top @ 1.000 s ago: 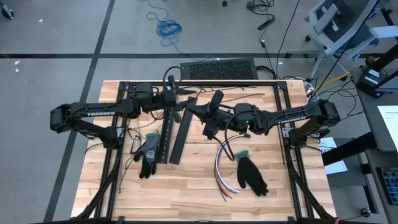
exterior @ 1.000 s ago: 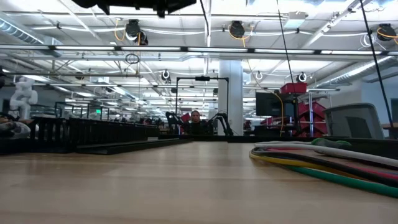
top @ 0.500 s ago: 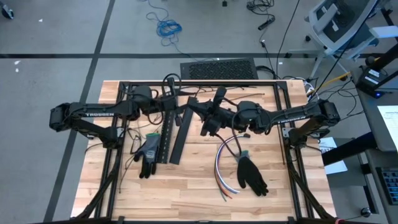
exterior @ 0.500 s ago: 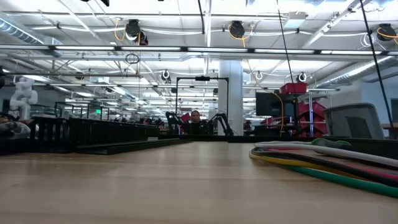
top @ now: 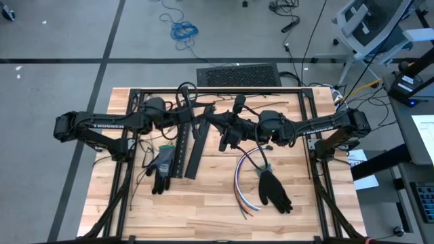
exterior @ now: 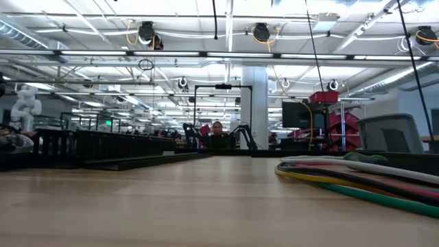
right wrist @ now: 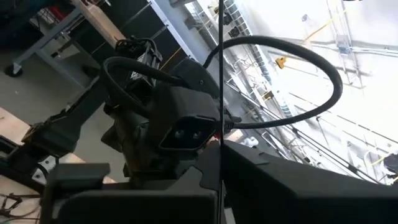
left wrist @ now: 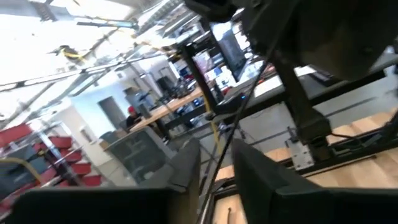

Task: Ziptie cables
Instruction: Wrap the cable wires with the black ziptie

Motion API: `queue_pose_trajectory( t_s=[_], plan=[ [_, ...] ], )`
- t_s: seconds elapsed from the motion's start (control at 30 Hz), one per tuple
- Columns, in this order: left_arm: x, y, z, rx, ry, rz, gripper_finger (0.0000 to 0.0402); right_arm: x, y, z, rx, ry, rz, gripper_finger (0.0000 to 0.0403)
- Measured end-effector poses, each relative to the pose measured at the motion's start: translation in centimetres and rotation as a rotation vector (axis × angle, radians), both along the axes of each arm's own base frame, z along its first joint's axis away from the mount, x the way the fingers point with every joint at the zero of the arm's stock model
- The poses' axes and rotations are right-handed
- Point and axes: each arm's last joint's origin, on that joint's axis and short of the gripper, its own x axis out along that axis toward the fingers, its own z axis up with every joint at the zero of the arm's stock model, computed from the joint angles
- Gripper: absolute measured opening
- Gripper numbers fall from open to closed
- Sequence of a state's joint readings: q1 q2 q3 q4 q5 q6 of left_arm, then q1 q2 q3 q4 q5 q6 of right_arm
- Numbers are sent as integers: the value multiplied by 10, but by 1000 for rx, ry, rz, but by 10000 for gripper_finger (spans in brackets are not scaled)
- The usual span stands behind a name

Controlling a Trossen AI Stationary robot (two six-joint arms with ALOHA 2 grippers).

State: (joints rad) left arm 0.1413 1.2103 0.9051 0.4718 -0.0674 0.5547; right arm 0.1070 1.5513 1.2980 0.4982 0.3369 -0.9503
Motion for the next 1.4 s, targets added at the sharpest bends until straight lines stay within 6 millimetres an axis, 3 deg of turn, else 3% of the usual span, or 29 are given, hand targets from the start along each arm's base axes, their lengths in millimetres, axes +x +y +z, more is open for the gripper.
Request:
queue_pose_trajectory(
  t_s=[0.1,0.27,0.53,0.67,1.0,1.17,1.4],
  plan=[
    [0,1,4,-88,-9,30,12,0,0,0,1,0,0,0],
    [1,2,17,-134,-2,27,4,-1,0,2,60,-28,12,0],
    [1,1,12,-143,65,20,2,-3,2,7,175,-110,39,8],
    [1,2,11,-146,77,33,1,-4,4,9,290,-151,95,31],
    [1,5,10,-147,88,43,1,-9,6,20,339,-281,133,115],
    [0,9,10,-148,90,60,0,-11,5,24,452,-366,141,153],
    [-2,17,9,-138,95,90,0,-21,10,36,516,-494,157,178]
  ],
)
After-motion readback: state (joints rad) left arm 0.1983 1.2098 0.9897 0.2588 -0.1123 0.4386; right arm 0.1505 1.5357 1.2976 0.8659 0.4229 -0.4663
